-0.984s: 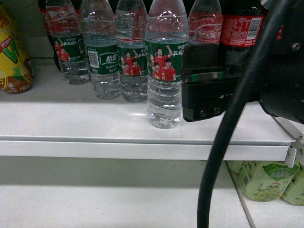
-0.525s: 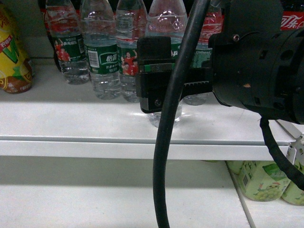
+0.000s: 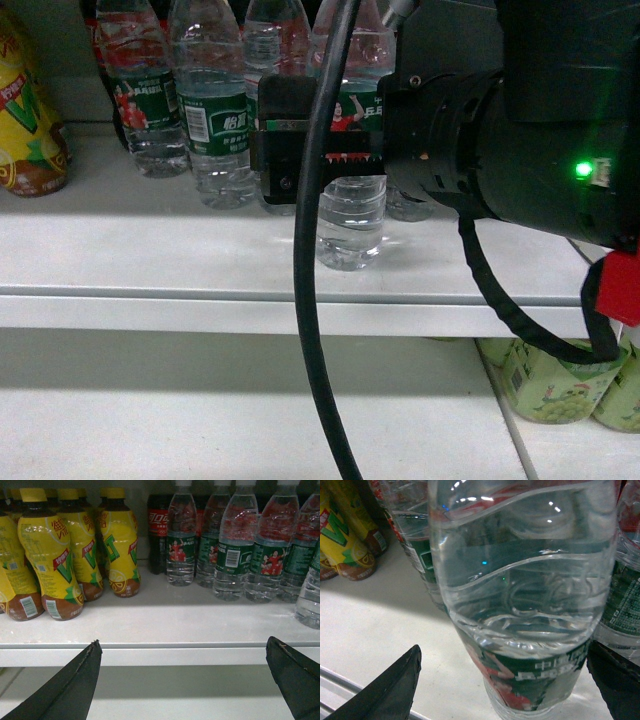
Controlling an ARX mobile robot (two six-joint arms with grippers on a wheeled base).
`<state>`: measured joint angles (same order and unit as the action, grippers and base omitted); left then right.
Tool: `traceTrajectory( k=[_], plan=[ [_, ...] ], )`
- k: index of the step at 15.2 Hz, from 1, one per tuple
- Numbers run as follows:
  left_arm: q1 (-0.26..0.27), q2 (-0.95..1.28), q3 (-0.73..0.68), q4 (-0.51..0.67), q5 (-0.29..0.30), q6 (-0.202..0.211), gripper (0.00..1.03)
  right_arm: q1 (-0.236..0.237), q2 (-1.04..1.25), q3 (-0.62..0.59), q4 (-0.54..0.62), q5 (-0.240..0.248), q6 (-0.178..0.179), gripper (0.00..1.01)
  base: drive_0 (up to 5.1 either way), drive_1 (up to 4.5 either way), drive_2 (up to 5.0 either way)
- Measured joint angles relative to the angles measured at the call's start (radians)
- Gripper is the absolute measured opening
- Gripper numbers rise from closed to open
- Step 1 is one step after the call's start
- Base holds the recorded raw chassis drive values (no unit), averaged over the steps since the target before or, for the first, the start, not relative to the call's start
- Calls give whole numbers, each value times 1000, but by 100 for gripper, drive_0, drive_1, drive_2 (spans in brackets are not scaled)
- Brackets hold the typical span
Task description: Move water from second to third shelf
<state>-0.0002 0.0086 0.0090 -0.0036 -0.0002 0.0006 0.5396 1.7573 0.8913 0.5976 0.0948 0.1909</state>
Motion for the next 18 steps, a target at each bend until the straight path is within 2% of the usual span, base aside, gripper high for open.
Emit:
traceTrajectory(
  k=[5,7,8,10,11,14,15,17,18],
  plan=[
    [0,0,0,0,0,0,98,10,75,78,-12,87,0,98,0,0,0],
    [0,0,0,0,0,0,98,12,75,89,-18,103,0,79,0,0,0],
    [0,0,0,0,0,0,98,18,75,90,-18,116,2,64,0,0,0],
    [0,0,0,0,0,0,98,29,69,89,-22,127,4,47,0,0,0],
    [0,0,0,0,0,0,98,32,53,75,-24,122,7,42,0,0,0],
    [0,0,0,0,0,0,98,47,-51,-29,-45,116,11,40,0,0,0],
    [0,0,0,0,0,0,98,37,-112,-91,-50,111,11,40,0,0,0],
    [0,0,0,0,0,0,98,-32,-248,-215,-63,109,8,40,0,0,0],
    [0,0,0,0,0,0,98,-65,-303,-263,-57,112,-7,40,0,0,0]
  ],
)
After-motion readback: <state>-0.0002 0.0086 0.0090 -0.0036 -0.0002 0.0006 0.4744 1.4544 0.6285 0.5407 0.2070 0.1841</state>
